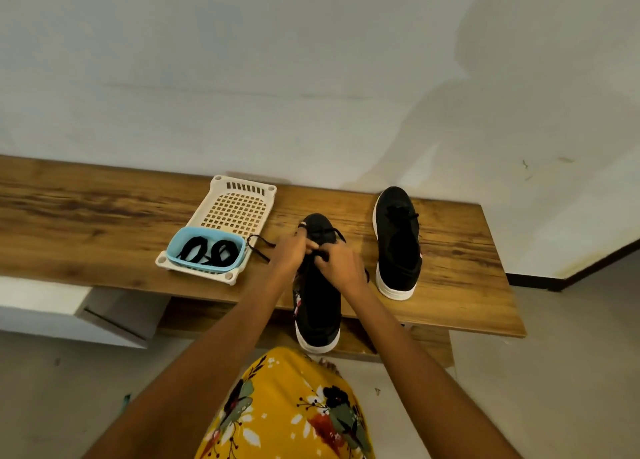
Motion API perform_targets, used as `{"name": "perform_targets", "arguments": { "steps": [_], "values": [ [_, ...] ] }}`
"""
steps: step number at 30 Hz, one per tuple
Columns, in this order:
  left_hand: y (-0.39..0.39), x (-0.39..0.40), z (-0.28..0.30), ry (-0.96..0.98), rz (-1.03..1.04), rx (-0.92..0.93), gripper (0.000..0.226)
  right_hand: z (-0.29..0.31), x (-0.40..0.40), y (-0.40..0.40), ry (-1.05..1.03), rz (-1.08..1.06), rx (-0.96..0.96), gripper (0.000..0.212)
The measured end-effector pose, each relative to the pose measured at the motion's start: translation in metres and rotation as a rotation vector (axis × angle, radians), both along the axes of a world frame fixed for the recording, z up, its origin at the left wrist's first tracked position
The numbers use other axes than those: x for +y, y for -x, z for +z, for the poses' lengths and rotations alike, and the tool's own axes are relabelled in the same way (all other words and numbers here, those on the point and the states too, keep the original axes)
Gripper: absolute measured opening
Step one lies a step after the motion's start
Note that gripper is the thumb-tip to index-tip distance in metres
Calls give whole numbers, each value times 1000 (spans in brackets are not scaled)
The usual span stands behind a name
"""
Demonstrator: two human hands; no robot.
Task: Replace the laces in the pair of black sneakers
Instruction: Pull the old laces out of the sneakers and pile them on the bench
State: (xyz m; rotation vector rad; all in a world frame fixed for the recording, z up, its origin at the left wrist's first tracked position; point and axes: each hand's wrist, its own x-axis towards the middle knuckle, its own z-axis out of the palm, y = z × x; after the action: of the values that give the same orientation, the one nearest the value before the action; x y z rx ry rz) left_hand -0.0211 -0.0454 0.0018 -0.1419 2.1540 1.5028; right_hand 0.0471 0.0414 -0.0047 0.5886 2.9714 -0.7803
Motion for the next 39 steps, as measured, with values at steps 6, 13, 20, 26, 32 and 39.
{"name": "perform_targets", "arguments": {
  "steps": [6,13,20,26,32,39],
  "values": [
    [2,-8,-11,0,-66,47,36,25,0,13,-226,60,-38,21],
    [-3,-16,-14,167,-439,212,24,98,6,62,394,-207,-7,26],
    [7,-3,2,310,-470,329,24,88,0,58,826,-295,32,14],
    [19,1,17,75,-257,377,23,33,13,3,335,-39,-83,28],
    [6,-4,11,-314,-86,110,28,43,12,4,90,-47,-6,21],
    [-10,-13,-18,-139,-366,197,22,127,19,48,160,-45,273,16]
  ]
}}
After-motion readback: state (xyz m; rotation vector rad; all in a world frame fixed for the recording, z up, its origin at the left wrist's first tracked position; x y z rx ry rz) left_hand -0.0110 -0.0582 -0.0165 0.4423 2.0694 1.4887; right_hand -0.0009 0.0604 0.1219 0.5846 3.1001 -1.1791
